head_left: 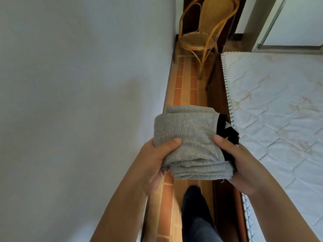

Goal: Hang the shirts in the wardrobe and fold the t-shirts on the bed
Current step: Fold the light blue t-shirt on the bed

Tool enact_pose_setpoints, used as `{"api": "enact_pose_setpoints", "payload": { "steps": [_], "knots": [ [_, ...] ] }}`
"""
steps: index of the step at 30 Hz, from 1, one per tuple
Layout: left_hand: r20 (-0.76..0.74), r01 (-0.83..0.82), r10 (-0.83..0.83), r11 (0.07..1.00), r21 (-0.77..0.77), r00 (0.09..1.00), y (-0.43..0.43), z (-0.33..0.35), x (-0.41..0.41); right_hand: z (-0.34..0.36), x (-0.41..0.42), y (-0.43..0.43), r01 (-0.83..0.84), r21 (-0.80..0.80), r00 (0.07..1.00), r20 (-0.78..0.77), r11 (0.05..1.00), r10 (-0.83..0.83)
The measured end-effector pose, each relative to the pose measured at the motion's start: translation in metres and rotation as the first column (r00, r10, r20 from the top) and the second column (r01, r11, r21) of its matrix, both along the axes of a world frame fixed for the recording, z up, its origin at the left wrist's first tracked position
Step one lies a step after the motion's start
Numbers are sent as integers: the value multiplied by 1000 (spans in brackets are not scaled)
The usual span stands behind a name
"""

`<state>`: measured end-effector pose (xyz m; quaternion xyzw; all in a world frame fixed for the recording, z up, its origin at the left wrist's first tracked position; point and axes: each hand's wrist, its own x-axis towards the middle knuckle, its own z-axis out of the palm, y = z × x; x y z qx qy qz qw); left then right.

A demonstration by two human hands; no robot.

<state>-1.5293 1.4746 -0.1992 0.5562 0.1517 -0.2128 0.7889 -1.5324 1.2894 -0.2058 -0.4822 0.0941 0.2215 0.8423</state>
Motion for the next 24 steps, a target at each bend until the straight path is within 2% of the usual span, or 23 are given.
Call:
{"api": "enact_pose_setpoints", "payload": {
  "steps": [4, 8, 18, 24],
  "knots": [
    [11, 70, -70, 998, 0, 997, -37, 7, 86, 11, 80, -38, 1, -47, 999, 46, 999, 2],
    [33, 153, -153, 988, 11, 988, -74, 14, 166, 21, 150, -76, 90, -65, 996, 23, 994, -88],
    [-49, 170, -169, 985, 11, 984, -120, 2, 340, 7, 309, -116, 177, -103, 980, -74, 979, -185],
    [-62, 222, -220, 975, 28, 974, -128, -4, 484, -2, 439, -117, 251, -138, 961, -82, 958, -263]
  ]
}}
